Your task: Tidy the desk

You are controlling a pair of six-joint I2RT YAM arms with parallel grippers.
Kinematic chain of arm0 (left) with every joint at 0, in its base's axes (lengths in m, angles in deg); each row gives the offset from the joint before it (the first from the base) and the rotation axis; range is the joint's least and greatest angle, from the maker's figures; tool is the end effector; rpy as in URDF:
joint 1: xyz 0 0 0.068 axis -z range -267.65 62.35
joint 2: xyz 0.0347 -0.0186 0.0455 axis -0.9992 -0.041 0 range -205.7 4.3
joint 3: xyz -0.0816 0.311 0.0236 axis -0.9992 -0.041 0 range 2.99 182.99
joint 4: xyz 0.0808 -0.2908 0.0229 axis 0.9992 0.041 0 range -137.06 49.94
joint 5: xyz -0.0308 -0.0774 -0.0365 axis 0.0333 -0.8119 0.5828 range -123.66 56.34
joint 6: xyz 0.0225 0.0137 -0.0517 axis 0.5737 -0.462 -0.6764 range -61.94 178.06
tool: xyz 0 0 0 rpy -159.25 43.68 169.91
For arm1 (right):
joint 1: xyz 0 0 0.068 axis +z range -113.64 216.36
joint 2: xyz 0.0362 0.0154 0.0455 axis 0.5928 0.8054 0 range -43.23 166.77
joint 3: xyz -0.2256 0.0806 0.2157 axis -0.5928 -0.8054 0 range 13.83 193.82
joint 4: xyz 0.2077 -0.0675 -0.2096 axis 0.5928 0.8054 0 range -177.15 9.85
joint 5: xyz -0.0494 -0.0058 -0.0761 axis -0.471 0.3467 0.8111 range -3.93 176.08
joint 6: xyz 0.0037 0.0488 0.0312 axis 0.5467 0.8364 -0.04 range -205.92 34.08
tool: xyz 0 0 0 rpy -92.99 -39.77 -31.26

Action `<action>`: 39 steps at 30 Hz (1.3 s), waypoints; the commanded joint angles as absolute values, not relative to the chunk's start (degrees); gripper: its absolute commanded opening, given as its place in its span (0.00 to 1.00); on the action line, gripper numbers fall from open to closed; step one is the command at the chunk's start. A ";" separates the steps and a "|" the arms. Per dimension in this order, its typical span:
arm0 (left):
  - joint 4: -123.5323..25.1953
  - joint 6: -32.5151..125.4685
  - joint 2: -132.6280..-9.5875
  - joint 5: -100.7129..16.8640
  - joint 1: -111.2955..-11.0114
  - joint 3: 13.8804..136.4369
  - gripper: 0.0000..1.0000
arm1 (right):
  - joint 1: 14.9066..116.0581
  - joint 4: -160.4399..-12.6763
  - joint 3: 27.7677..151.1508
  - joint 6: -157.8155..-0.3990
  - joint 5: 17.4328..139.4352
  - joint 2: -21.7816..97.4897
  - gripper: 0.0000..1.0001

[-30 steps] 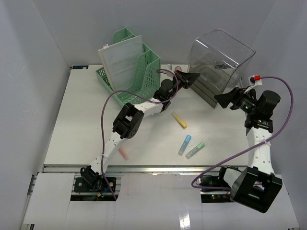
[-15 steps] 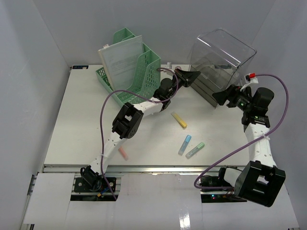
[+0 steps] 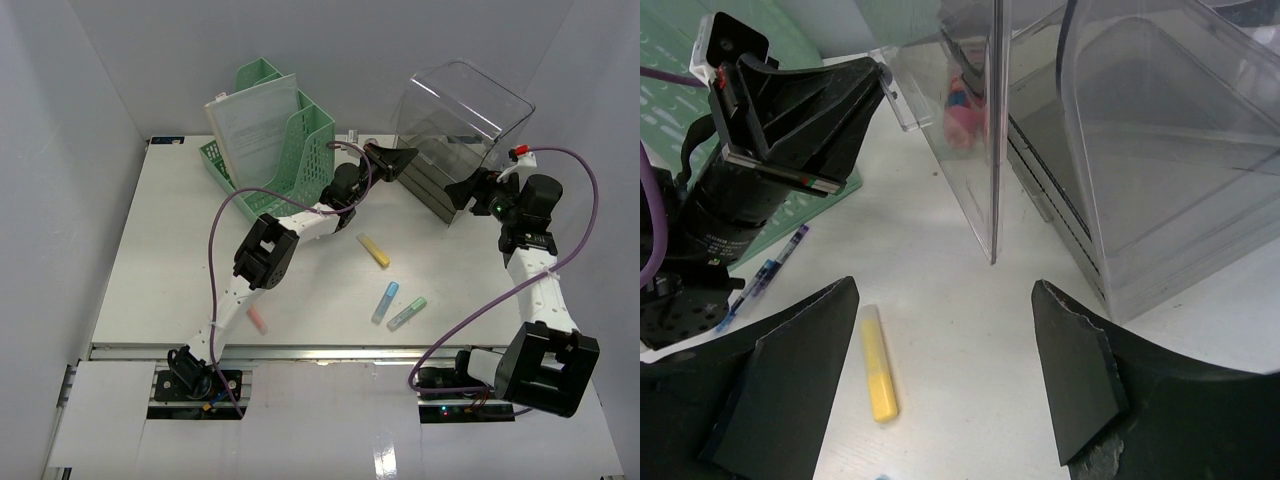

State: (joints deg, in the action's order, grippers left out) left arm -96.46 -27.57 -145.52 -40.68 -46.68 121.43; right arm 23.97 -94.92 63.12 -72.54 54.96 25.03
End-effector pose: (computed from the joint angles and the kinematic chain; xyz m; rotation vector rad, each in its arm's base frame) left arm 0.5097 -0.4493 0.2085 -0.4629 1.4678 -1.9285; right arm 0.3008 -0.0442 0.3477 -0.0001 1.7633 0.4910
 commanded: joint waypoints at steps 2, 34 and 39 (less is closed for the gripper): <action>-101.64 -26.57 -136.54 -40.98 -48.19 121.61 0.00 | 26.01 -101.24 67.22 -72.98 56.74 28.43 0.74; -97.38 -16.53 -120.82 -45.77 -48.10 91.69 0.78 | 28.66 -115.12 60.50 -73.60 63.18 22.43 0.08; -92.50 -11.33 -120.48 -47.79 -47.83 88.72 0.79 | 27.91 -115.08 58.68 -73.53 63.31 19.47 0.08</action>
